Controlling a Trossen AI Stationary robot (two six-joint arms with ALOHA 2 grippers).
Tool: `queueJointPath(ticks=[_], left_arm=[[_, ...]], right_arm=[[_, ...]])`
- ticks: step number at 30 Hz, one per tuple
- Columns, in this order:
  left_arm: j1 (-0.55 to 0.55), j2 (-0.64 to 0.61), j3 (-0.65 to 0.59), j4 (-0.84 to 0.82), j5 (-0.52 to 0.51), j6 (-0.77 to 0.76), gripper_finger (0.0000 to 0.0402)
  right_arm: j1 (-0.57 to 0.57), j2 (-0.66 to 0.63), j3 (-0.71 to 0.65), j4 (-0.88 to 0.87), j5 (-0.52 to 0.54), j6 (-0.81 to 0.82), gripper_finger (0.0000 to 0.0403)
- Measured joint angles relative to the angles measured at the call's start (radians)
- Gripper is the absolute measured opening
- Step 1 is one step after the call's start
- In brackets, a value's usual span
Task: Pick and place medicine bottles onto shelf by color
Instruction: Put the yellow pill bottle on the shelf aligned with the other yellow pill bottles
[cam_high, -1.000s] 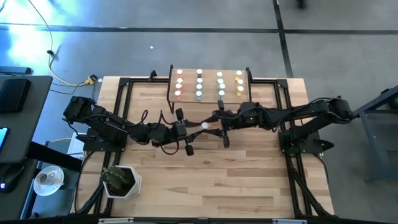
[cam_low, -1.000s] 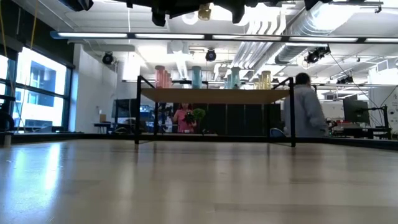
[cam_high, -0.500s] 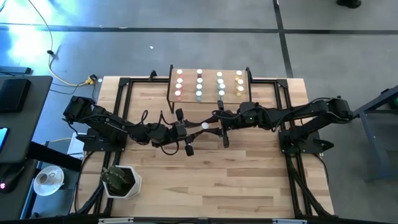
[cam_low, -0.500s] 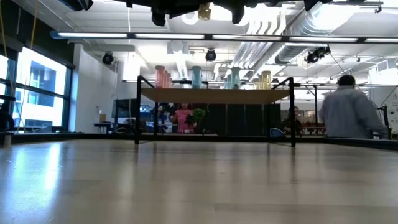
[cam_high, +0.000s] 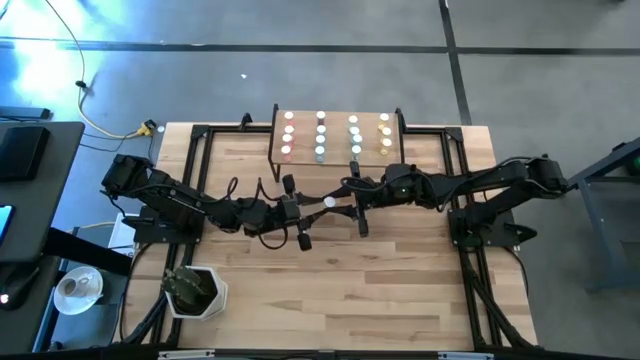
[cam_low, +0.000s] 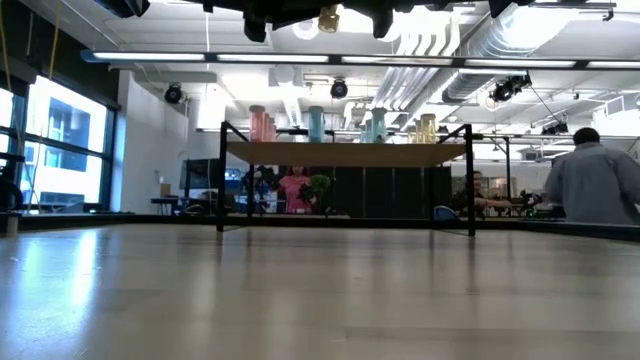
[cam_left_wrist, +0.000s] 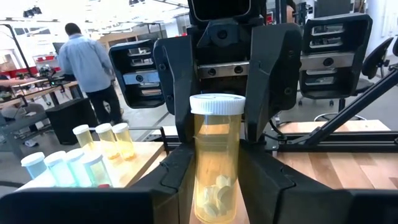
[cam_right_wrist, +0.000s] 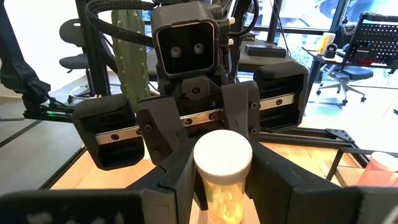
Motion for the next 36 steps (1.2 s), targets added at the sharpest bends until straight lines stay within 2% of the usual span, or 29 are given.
queueJointPath(ticks=[16, 22, 36], left_arm=[[0.000, 0.000, 0.000, -0.032, -0.007, 0.015, 0.0180], [0.000, 0.000, 0.000, -0.031, -0.104, 0.018, 0.0198], [0.000, 0.000, 0.000, -0.024, -0.118, 0.019, 0.0200]], right_arm=[[0.000, -0.003, 0.000, -0.014, 0.040, 0.002, 0.0117], [0.000, -0.027, 0.000, -0.031, 0.052, -0.001, 0.0117], [0.000, -0.260, -0.001, -0.218, 0.282, -0.019, 0.0117]])
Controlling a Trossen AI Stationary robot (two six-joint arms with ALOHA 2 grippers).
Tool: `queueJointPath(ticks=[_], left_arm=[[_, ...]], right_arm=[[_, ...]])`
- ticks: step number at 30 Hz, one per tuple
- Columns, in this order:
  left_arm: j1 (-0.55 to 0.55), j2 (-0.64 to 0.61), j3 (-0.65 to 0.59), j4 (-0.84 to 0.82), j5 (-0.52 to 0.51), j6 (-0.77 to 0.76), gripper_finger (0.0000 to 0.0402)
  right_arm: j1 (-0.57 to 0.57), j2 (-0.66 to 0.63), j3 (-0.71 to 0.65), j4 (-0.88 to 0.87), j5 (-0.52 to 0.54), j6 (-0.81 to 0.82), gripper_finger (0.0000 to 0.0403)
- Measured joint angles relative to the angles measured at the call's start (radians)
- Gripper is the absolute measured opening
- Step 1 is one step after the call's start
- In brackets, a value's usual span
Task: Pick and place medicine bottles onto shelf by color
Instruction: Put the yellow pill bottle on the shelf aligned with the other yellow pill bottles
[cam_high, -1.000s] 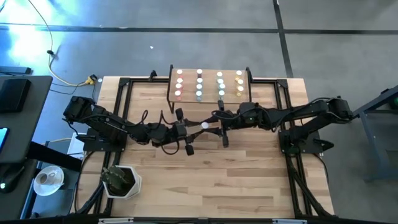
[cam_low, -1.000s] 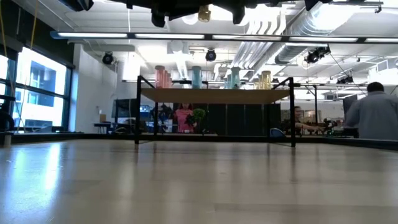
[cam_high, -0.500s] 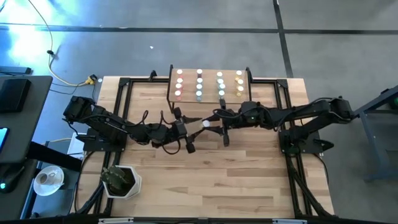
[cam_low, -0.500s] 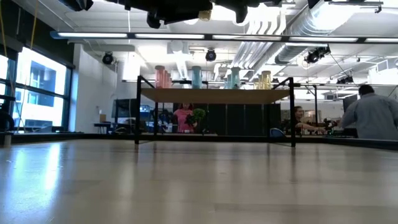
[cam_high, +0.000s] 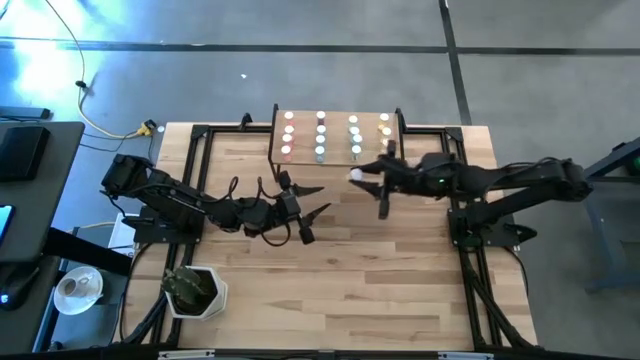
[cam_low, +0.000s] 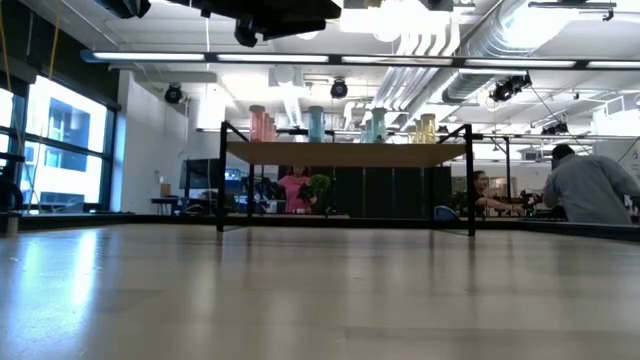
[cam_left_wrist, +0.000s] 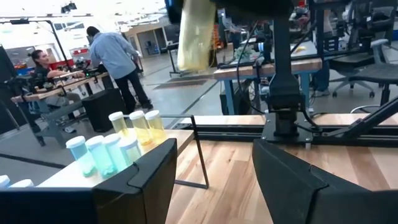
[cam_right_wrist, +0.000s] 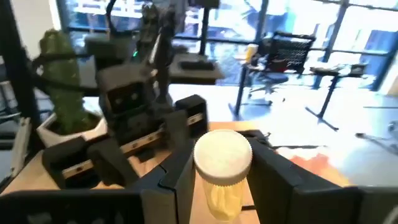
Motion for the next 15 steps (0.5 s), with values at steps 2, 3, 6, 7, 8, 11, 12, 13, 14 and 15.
queueJointPath(ticks=[2, 3, 6, 7, 8, 11, 12, 13, 14, 15], left_arm=[[0.000, -0.009, 0.000, -0.004, 0.000, 0.000, 0.0200], [0.000, -0.018, 0.000, -0.008, 0.000, 0.000, 0.0200], [-0.002, -0.050, 0.000, -0.048, 0.000, 0.019, 0.0200], [-0.002, -0.065, 0.000, -0.072, 0.001, 0.023, 0.0200], [-0.002, -0.083, 0.000, -0.089, 0.001, 0.023, 0.0200], [-0.002, -0.147, 0.000, -0.168, 0.004, 0.008, 0.0200], [-0.002, -0.166, 0.000, -0.185, 0.008, 0.001, 0.0200], [-0.002, -0.184, 0.000, -0.201, 0.020, -0.009, 0.0200], [-0.002, -0.206, 0.000, -0.232, 0.035, -0.015, 0.0200], [-0.002, -0.227, 0.000, -0.257, 0.051, -0.019, 0.0200]], right_arm=[[0.000, -0.040, 0.000, -0.018, 0.028, -0.017, 0.0117], [0.000, -0.061, 0.000, -0.028, 0.040, -0.025, 0.0117], [0.000, -0.125, 0.000, -0.057, 0.095, -0.053, 0.0117], [0.000, -0.147, 0.000, -0.063, 0.112, -0.063, 0.0117], [0.000, -0.169, 0.000, -0.080, 0.130, -0.072, 0.0117], [0.000, -0.228, 0.000, -0.124, 0.173, -0.092, 0.0117], [0.000, -0.246, 0.000, -0.142, 0.188, -0.094, 0.0117], [0.000, -0.261, 0.000, -0.157, 0.197, -0.094, 0.0117], [0.000, -0.274, 0.000, -0.170, 0.207, -0.094, 0.0117], [0.000, -0.285, 0.000, -0.184, 0.212, -0.094, 0.0117]])
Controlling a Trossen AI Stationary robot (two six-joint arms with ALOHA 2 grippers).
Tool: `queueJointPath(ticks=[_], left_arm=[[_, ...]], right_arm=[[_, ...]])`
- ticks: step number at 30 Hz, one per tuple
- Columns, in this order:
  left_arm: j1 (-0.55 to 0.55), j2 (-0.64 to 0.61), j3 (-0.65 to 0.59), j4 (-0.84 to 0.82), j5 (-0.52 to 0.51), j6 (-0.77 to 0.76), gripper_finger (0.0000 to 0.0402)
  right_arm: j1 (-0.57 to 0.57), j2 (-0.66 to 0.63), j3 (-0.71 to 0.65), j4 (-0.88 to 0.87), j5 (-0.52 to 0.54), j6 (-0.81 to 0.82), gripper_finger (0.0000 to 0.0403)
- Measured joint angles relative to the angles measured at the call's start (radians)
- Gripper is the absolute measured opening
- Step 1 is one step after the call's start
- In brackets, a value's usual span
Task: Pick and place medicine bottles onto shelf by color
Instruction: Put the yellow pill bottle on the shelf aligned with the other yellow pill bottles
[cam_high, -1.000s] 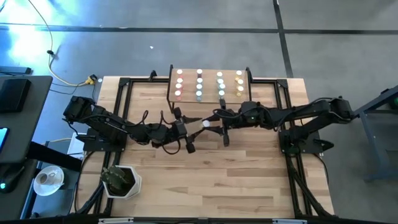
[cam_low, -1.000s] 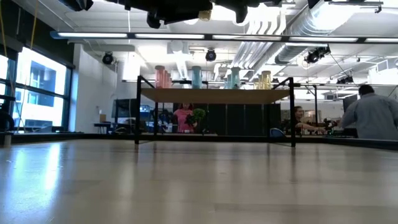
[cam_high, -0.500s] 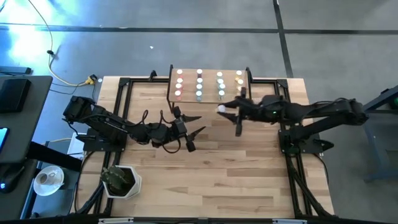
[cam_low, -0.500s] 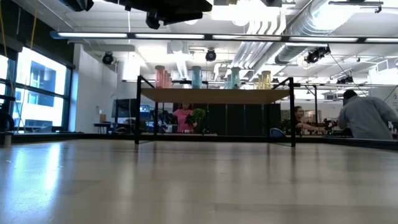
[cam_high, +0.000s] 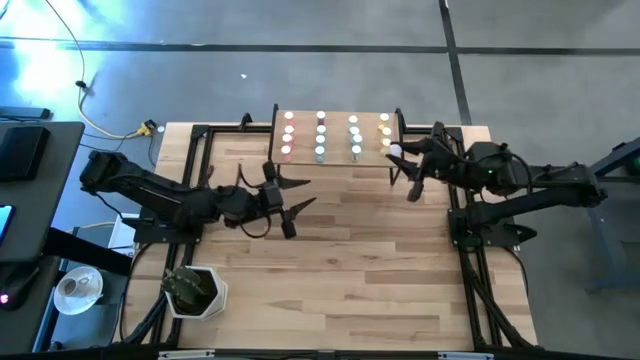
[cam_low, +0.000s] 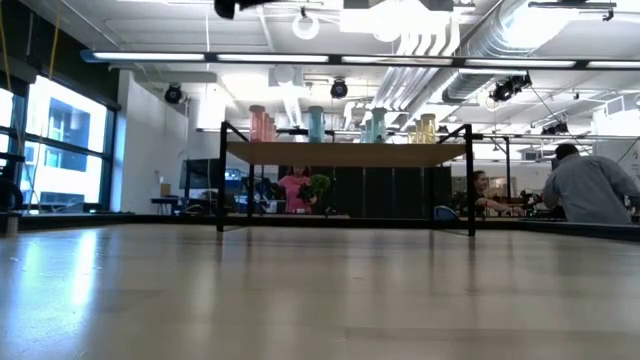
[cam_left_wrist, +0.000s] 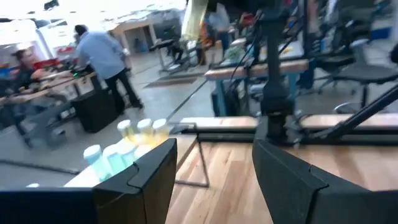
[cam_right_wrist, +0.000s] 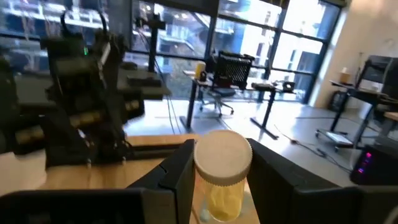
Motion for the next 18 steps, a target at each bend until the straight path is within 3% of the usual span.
queueJointPath(ticks=[8, 18], left_arm=[[0.000, -0.135, 0.001, -0.137, 0.114, -0.030, 0.0200], [0.000, -0.210, 0.000, -0.228, 0.171, -0.071, 0.0200]], right_arm=[[-0.018, -0.020, -0.088, -0.022, 0.093, 0.065, 0.0117], [-0.171, -0.026, -0.329, 0.089, 0.089, 0.255, 0.0117]])
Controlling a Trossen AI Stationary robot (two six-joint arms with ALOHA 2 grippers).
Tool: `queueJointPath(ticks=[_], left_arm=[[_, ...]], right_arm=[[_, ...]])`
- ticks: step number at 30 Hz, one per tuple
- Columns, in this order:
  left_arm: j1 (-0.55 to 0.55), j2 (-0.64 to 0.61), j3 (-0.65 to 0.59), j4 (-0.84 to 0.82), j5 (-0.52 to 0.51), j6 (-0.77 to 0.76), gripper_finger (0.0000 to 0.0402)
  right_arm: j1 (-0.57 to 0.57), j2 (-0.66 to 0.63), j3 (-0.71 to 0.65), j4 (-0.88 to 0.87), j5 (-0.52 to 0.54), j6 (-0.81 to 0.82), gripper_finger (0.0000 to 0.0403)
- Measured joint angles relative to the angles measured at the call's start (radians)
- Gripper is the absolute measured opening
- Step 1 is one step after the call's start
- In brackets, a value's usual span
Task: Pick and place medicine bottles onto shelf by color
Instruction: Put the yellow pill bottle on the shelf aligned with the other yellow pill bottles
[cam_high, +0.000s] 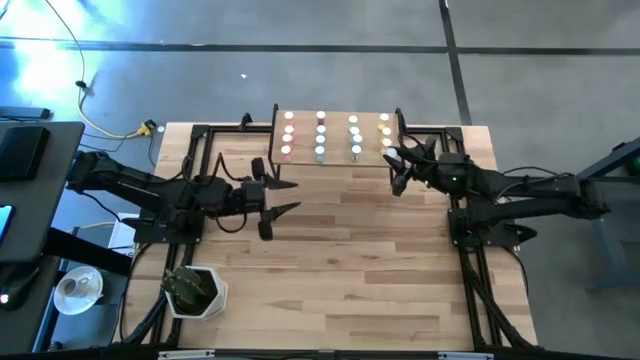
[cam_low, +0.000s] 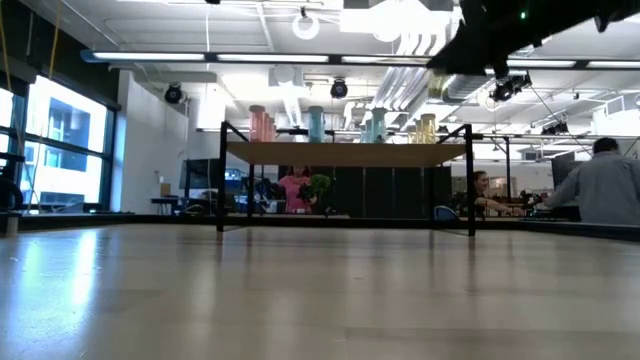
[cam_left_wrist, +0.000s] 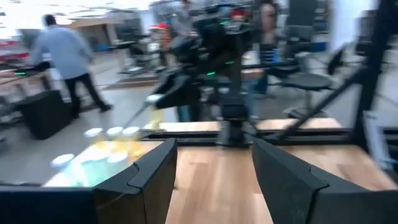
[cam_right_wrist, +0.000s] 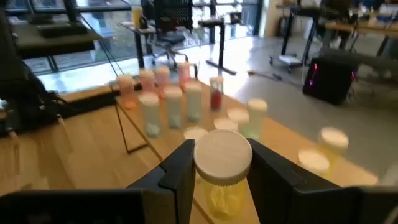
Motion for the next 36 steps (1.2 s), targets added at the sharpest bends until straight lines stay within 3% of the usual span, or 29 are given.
queueJointPath(ticks=[6, 10, 18, 26, 36], left_arm=[[0.022, -0.007, 0.000, -0.019, 0.228, -0.033, 0.0200], [0.051, -0.005, 0.000, -0.033, 0.312, -0.062, 0.0200], [0.074, -0.005, 0.000, -0.038, 0.316, -0.079, 0.0200], [0.074, -0.005, 0.000, -0.039, 0.320, -0.079, 0.0200], [0.074, -0.005, 0.000, -0.038, 0.321, -0.079, 0.0200]], right_arm=[[-0.050, 0.000, -0.052, 0.006, -0.036, 0.060, 0.0117], [-0.059, 0.001, -0.064, -0.007, -0.037, 0.060, 0.0117], [-0.060, 0.050, -0.065, -0.027, -0.033, 0.060, 0.0117], [-0.064, 0.111, -0.065, -0.015, 0.038, 0.057, 0.0117], [-0.100, 0.161, -0.065, 0.016, 0.026, 0.107, 0.0117]])
